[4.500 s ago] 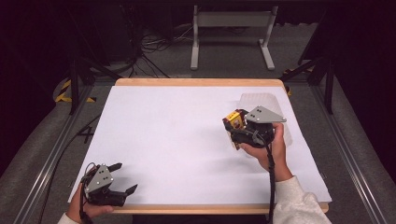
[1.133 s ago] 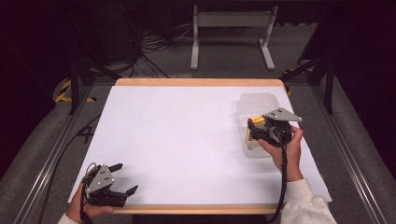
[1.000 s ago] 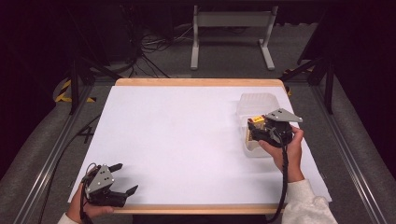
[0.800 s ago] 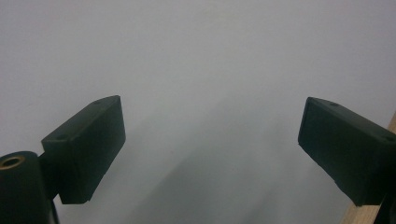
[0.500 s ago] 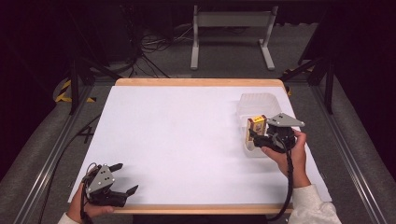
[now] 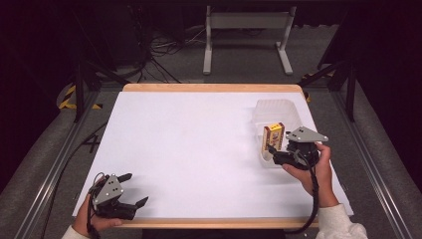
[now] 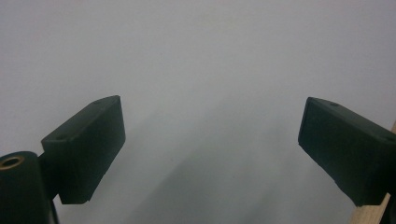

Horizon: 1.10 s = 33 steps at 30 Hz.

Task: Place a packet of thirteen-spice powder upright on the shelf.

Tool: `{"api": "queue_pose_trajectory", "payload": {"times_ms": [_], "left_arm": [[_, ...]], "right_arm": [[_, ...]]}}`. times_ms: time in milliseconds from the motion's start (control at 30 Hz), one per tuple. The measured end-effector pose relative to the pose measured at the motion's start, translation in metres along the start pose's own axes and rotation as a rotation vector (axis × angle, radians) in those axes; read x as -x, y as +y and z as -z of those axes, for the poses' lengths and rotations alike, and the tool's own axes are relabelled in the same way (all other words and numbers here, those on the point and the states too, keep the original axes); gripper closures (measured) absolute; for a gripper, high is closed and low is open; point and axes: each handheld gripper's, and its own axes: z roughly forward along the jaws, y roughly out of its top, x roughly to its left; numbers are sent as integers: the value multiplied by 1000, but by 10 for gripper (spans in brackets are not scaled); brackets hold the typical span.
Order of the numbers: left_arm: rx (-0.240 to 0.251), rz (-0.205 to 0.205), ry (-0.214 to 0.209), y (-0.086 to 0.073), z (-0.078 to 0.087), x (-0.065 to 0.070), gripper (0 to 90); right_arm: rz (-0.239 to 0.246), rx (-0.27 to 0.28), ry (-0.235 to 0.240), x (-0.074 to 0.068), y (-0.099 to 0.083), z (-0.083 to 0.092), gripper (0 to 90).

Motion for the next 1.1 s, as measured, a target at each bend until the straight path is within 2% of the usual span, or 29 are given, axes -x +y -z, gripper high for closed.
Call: {"api": "queue_pose_trajectory", "payload": {"times_ms": [400,1100], "left_arm": [[1,-3,-1,0,0,0,82],[-1,-2,-2,0,0,0,82]], "right_arm": [[46,-4,30,-4,-8,15,250],[118,-26,66,-11,-39,35,237]]}}
